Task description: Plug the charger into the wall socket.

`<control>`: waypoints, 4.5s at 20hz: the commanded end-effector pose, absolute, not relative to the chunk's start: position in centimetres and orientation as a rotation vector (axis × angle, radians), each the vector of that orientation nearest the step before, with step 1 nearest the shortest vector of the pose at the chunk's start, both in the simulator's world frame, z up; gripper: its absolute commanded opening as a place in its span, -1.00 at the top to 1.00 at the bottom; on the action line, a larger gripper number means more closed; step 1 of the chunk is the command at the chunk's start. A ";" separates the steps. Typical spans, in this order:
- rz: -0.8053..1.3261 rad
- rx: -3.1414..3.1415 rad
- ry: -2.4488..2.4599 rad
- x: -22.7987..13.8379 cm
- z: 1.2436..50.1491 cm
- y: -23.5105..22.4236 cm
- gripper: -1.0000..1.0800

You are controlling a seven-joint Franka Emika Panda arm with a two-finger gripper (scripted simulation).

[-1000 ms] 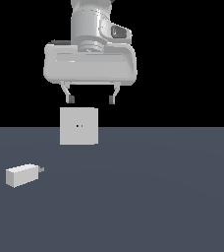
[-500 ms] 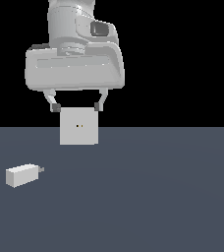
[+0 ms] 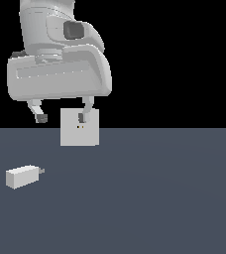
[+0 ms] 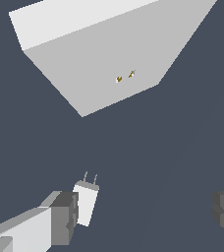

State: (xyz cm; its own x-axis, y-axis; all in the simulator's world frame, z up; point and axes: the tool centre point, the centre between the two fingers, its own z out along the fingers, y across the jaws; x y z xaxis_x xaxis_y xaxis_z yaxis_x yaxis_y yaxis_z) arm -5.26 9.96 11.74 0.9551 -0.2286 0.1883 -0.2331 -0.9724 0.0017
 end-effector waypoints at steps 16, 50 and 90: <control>0.426 2.988 -0.622 -6.8 8.2 14.1 -0.92; 0.487 2.925 -0.755 -7.2 1.8 16.2 -0.92; 0.519 3.054 -0.280 -6.1 5.4 11.8 1.00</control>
State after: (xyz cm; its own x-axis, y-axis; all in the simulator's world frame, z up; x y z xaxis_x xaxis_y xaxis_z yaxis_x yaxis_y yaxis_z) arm -6.32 12.21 4.93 0.9227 -0.2009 0.3289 -0.2128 -0.9771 0.0000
